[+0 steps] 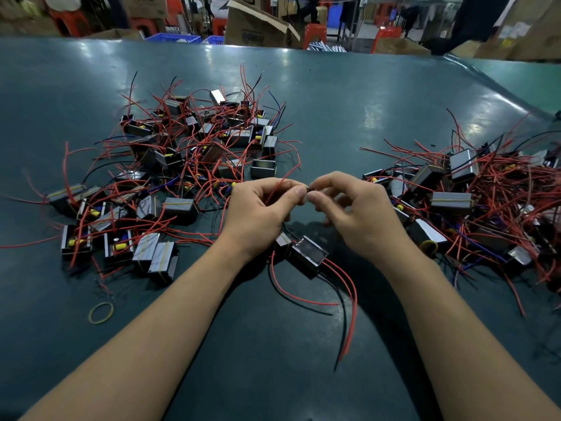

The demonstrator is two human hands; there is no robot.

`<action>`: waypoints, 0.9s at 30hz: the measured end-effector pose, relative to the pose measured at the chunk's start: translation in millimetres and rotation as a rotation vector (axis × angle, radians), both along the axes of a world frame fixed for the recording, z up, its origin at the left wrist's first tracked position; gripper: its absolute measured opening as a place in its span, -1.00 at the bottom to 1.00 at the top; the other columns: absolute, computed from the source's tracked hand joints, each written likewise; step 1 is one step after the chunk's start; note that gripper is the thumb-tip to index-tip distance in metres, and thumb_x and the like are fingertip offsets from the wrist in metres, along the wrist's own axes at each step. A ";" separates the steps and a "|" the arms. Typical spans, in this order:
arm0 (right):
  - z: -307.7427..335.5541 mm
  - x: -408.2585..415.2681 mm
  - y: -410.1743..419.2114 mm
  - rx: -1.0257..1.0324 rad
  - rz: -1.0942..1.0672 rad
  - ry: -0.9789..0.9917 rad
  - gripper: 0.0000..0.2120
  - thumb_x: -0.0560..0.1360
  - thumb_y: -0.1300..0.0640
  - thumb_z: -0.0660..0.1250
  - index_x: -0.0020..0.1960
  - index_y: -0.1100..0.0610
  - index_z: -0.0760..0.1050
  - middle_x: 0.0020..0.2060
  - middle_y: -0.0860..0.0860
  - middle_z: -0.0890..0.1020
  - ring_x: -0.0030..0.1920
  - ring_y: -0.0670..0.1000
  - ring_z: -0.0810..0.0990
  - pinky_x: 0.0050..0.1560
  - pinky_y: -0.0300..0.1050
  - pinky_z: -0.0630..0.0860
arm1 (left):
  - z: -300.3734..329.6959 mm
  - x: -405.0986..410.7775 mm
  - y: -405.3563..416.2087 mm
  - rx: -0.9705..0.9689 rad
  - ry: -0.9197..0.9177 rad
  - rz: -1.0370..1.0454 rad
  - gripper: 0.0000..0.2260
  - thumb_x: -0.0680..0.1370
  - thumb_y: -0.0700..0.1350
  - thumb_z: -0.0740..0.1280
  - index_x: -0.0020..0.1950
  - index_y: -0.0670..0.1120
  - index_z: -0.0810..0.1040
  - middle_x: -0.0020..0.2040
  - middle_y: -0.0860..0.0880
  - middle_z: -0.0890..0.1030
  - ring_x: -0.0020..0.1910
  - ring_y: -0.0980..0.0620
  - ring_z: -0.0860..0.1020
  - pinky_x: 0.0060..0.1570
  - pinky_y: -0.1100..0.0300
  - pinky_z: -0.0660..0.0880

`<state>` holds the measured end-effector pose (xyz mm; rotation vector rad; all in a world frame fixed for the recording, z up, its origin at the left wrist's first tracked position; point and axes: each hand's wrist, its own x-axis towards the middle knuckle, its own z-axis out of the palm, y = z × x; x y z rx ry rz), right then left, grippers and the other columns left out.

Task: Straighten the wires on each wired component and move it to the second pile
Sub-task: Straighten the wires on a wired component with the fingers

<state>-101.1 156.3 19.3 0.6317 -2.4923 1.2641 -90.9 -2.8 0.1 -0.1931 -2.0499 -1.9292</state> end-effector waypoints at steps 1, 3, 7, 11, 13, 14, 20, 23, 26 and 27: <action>0.1 0.1 2.2 0.032 0.010 0.066 -0.91 0.54 0.10 0.39 -0.06 0.12 0.63 -0.32 -0.02 0.62 -0.37 -0.04 0.56 -0.27 -0.09 0.53 | -0.3 0.4 0.1 -0.007 -0.011 -0.017 -0.93 0.52 -0.27 0.42 -0.16 -0.20 0.67 -0.37 0.02 0.60 -0.48 0.19 0.41 -0.39 0.36 0.36; 0.7 1.5 4.5 0.078 0.016 0.127 -0.86 0.57 0.13 0.35 -0.10 0.16 0.63 -0.37 0.01 0.61 -0.38 -0.03 0.55 -0.28 -0.06 0.51 | -0.3 1.1 -0.2 -0.022 -0.029 -0.035 -0.94 0.51 -0.28 0.42 -0.15 -0.20 0.67 -0.37 0.01 0.60 -0.48 0.21 0.41 -0.40 0.38 0.35; 3.2 4.7 -3.7 -0.037 -0.054 -0.042 -0.71 0.57 0.16 0.30 -0.33 0.09 0.52 -0.52 0.05 0.51 -0.50 0.03 0.44 -0.46 -0.09 0.38 | 0.9 3.3 0.9 -0.044 -0.006 -0.052 -0.96 0.51 -0.29 0.42 -0.11 -0.22 0.68 -0.36 0.04 0.61 -0.45 0.27 0.46 -0.38 0.40 0.37; 7.5 4.7 -17.2 -0.691 -0.094 -0.736 -0.66 0.54 0.22 0.21 -0.42 0.12 0.36 -0.64 -0.06 0.25 -0.64 -0.10 0.20 -0.65 -0.35 0.10 | 1.0 6.5 2.6 -0.160 0.115 -0.004 -0.95 0.50 -0.28 0.43 -0.08 -0.23 0.69 -0.28 -0.06 0.64 -0.36 0.15 0.52 -0.32 0.23 0.44; 10.9 3.1 -16.8 -0.941 -0.018 -1.066 -0.68 0.53 0.21 0.13 -0.40 0.10 0.29 -0.62 -0.10 0.18 -0.66 -0.15 0.14 -0.74 -0.34 0.04 | 0.9 7.5 3.7 -0.268 0.187 0.035 -0.95 0.50 -0.28 0.43 -0.08 -0.21 0.70 -0.24 -0.11 0.63 -0.32 -0.02 0.54 -0.30 0.08 0.45; 11.7 2.4 -16.1 -0.991 0.003 -1.136 -0.68 0.53 0.20 0.10 -0.40 0.09 0.27 -0.62 -0.11 0.17 -0.67 -0.17 0.14 -0.75 -0.35 0.04 | 0.8 7.6 4.4 -0.290 0.198 0.041 -0.95 0.50 -0.28 0.44 -0.08 -0.21 0.70 -0.24 -0.11 0.63 -0.31 -0.03 0.54 -0.29 0.08 0.45; 6.5 0.1 -9.7 -0.530 -0.218 -0.685 -0.64 0.51 0.17 0.21 -0.46 0.06 0.34 -0.63 -0.07 0.28 -0.64 -0.07 0.24 -0.60 -0.36 0.12 | 4.0 3.2 2.1 -0.047 0.021 0.050 -0.90 0.55 -0.22 0.38 -0.06 -0.18 0.70 -0.19 -0.06 0.71 -0.21 0.17 0.61 -0.13 0.26 0.54; 4.8 -4.6 -0.7 -0.539 -0.246 -0.669 -0.66 0.51 0.20 0.20 -0.44 0.06 0.33 -0.64 -0.06 0.26 -0.66 -0.08 0.21 -0.59 -0.37 0.11 | 6.5 0.5 -1.7 0.002 -0.004 0.132 -0.86 0.59 -0.20 0.34 -0.05 -0.21 0.68 -0.23 -0.01 0.68 -0.28 0.25 0.59 -0.16 0.37 0.48; -1.1 -7.8 3.9 -0.407 -0.289 -0.586 -0.68 0.50 0.20 0.21 -0.43 0.10 0.35 -0.62 -0.01 0.27 -0.63 -0.03 0.19 -0.57 -0.35 0.11 | 4.5 -2.4 -4.6 -0.003 -0.059 0.206 -0.81 0.61 -0.13 0.32 -0.09 -0.18 0.68 -0.37 0.00 0.59 -0.45 0.14 0.45 -0.35 0.30 0.40; -3.2 -8.1 4.4 -0.335 -0.308 -0.549 -0.68 0.50 0.19 0.21 -0.44 0.10 0.36 -0.60 0.01 0.28 -0.60 -0.01 0.20 -0.56 -0.32 0.12 | 4.2 -2.5 -4.9 -0.002 -0.068 0.216 -0.79 0.61 -0.11 0.31 -0.11 -0.17 0.68 -0.41 0.00 0.56 -0.47 0.09 0.42 -0.38 0.27 0.38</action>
